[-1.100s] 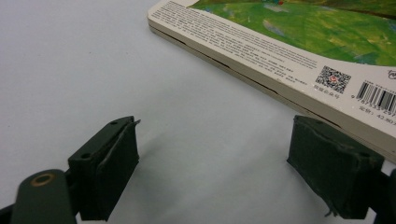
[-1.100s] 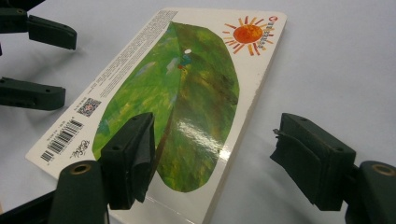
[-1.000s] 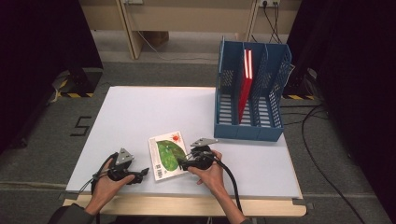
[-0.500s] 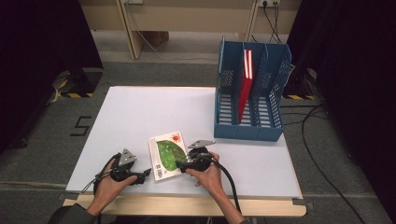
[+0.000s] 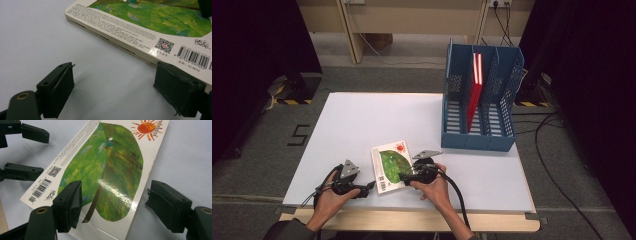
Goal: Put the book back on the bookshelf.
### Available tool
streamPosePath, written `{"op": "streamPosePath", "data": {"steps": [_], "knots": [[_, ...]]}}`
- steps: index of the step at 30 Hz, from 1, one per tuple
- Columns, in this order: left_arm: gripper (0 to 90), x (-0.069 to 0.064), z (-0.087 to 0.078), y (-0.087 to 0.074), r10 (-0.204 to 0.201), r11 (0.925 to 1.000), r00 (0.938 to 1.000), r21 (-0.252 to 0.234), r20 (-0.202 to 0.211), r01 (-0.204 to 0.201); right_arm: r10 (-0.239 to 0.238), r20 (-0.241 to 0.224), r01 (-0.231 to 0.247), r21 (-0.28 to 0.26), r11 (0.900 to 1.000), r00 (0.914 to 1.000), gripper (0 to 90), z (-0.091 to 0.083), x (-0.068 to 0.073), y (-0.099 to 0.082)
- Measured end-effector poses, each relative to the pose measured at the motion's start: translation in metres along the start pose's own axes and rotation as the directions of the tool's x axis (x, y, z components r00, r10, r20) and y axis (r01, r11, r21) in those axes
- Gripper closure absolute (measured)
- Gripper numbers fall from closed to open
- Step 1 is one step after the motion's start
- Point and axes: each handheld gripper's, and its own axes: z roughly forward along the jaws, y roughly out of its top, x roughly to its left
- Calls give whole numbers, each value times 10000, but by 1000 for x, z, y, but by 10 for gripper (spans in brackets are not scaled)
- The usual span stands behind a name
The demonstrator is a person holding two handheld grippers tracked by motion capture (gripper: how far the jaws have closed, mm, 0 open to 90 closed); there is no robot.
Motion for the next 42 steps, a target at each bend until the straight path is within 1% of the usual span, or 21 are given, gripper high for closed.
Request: {"op": "streamPosePath", "data": {"steps": [3,4,6,9,11,13,14,16,20,21,22,24,25,26,27,32,33,36,37,41,42], "knots": [[150,-1,1,0,19,10000,10000,-21,39,-19,-202,-53,202,-48,9998,9998,266,1,0,0],[149,-1,1,1,11,10000,10000,-36,47,-11,-165,-102,165,-50,9999,9998,266,1,0,0],[149,-2,1,1,33,10000,10000,-23,19,-33,11,-264,-14,-105,9999,9997,259,2,1,0],[148,-2,1,1,35,10000,10000,4,21,-35,120,-269,-123,-123,9998,9996,259,2,1,0],[145,-2,2,1,16,10000,10000,-3,-15,-16,519,-322,-527,-246,9983,9981,278,1,0,0],[139,-2,2,1,-40,10000,10000,28,-29,40,760,-404,-773,-312,9965,9963,283,1,-1,0],[134,-2,2,2,-46,10000,10000,56,-62,46,917,-434,-933,-360,9950,9948,304,0,-1,0],[134,-3,2,2,-61,10000,9999,61,-130,62,1024,-425,-1043,-458,9935,9938,329,-1,-2,0],[134,-4,1,2,-106,9999,9996,88,-245,108,1031,-343,-1048,-504,9932,9941,334,-2,-1,1],[135,-4,2,2,-146,9998,9997,103,-211,148,1056,-295,-1071,-561,9927,9940,343,-3,-1,2],[135,-4,1,2,-109,9999,9995,111,-294,112,1081,-298,-1098,-657,9918,9937,352,-4,0,3],[137,-5,2,2,-211,9997,9995,106,-230,213,891,-273,-911,-843,9923,9956,362,-8,1,7],[137,-5,2,2,-211,9997,9995,106,-230,213,891,-273,-911,-843,9923,9956,362,-8,1,7],[137,-4,1,2,-205,9997,9994,95,-290,208,904,-293,-929,-982,9908,9955,373,-10,3,9],[137,-5,2,2,-262,9996,9994,108,-240,265,721,-280,-749,-1154,9905,9970,378,-14,5,14],[143,-5,1,2,-434,9989,9988,140,-236,437,718,-575,-803,-1631,9833,9958,414,-22,9,23],[144,-5,1,1,-541,9985,9983,115,-198,543,680,-603,-774,-1701,9824,9959,420,-24,11,25],[144,-5,1,1,-620,9980,9979,86,-203,622,592,-740,-724,-1899,9791,9955,424,-27,14,30],[148,-5,1,1,-629,9980,9977,56,-248,630,439,-842,-603,-2032,9773,9955,442,-29,17,34],[146,-6,2,0,-745,9972,9969,21,-234,746,385,-1041,-612,-2246,9725,9938,447,-32,23,39],[148,-7,2,0,-823,9966,9963,-40,-251,822,208,-1072,-455,-2334,9713,9940,455,-33,27,41]]}}
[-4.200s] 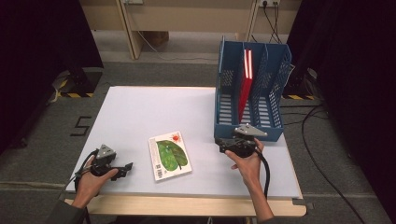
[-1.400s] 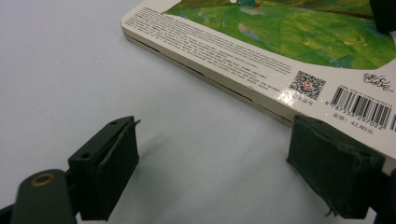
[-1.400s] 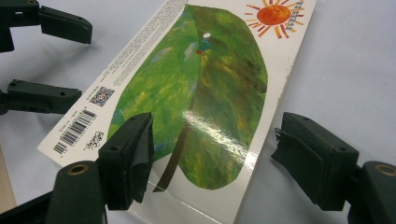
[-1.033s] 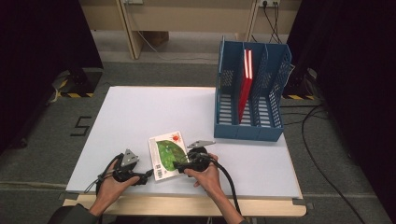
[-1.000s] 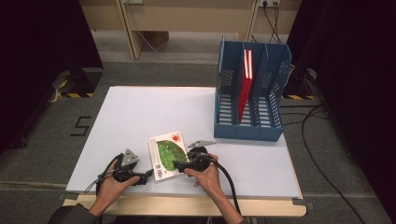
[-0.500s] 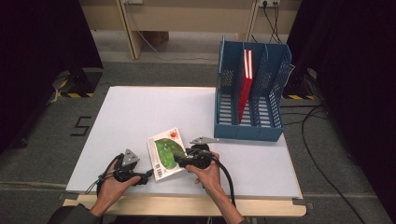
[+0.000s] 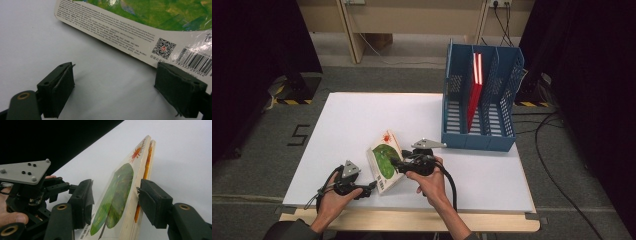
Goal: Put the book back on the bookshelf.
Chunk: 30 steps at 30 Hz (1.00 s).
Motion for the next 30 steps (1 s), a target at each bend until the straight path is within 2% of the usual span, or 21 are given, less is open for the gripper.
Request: {"op": "streamPosePath", "data": {"steps": [5,9,11,13,18,23,26,29,30], "knots": [[150,-2,0,0,-94,9999,9999,-46,-90,94,-72,-157,70,-135,9999,9999,457,0,5,4],[149,-1,0,0,-112,9999,9999,-93,-68,111,-241,-445,228,-310,9993,9987,473,1,16,9],[153,-1,-1,1,-144,9996,9998,-243,110,146,-499,-406,487,-314,9983,9979,478,3,22,11],[149,0,-1,1,-130,9996,9998,-234,118,133,-727,-342,717,-294,9970,9968,478,3,27,12],[148,1,-3,-1,-133,9996,9998,-243,135,136,-739,-535,718,-417,9966,9958,481,5,33,13],[149,3,-2,-2,-214,9994,9998,-270,59,215,-1164,-600,1137,-455,9925,9914,480,8,42,15],[137,2,-2,-2,-173,9993,9998,-328,-55,171,-1187,-623,1161,-435,9923,9910,478,8,45,16],[130,2,-1,-3,-340,9987,9994,-386,-36,338,-1117,-645,1091,-437,9931,9916,478,9,46,16],[126,2,0,-3,-363,9985,9993,-411,-38,362,-1236,-667,1209,-430,9917,9901,477,9,46,16]]}}
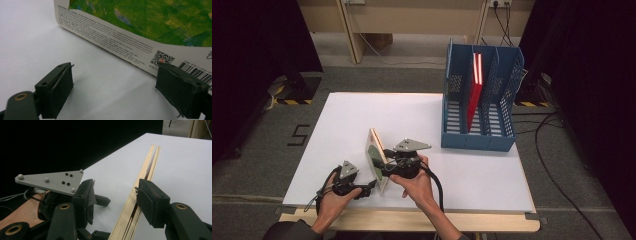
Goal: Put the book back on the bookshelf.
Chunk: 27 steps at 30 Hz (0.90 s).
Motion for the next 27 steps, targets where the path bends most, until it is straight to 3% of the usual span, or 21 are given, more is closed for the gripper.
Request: {"op": "streamPosePath", "data": {"steps": [12,15,18,20,27], "knots": [[74,-8,10,4,102,9999,9996,-82,-261,-104,-360,66,361,-102,9993,9993,473,4,6,3],[99,-11,11,5,214,9997,9995,-105,-233,-216,-548,-99,548,-53,9985,9984,481,5,12,4],[148,-11,9,5,170,9998,9998,-112,-85,-171,-954,93,953,56,9954,9954,482,6,16,4],[148,-8,6,6,-41,9991,10000,-427,-22,40,-941,-78,941,-16,9956,9955,483,6,15,3],[150,6,-4,7,-296,9976,9996,-629,-6,295,-973,-107,974,2,9952,9952,485,6,17,3]]}}
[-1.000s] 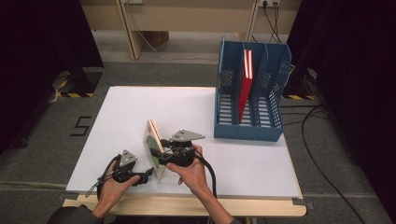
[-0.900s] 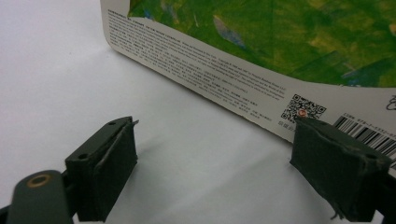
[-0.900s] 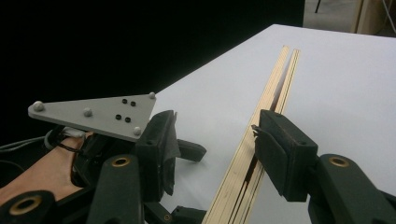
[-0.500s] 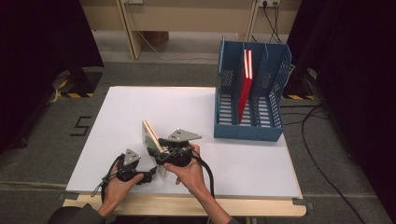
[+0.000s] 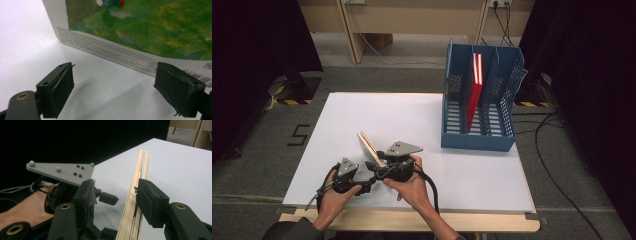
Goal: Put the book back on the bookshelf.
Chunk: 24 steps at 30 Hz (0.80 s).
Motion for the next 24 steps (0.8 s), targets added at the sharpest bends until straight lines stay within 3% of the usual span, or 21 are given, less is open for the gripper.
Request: {"op": "streamPosePath", "data": {"steps": [3,11,19,24], "knots": [[151,4,-2,1,-153,9997,9998,-181,-116,151,-26,-31,26,-19,10000,10000,485,0,1,0],[153,8,-8,4,-155,9977,9996,-668,-247,138,-625,207,622,156,9979,9978,454,2,7,0],[154,10,-11,6,-265,9955,9991,-918,-326,234,-595,154,599,-260,9979,9981,388,-2,8,1],[153,13,-12,5,-228,9968,9992,-770,-335,202,-861,706,872,-128,9961,9938,342,-4,9,1]]}}
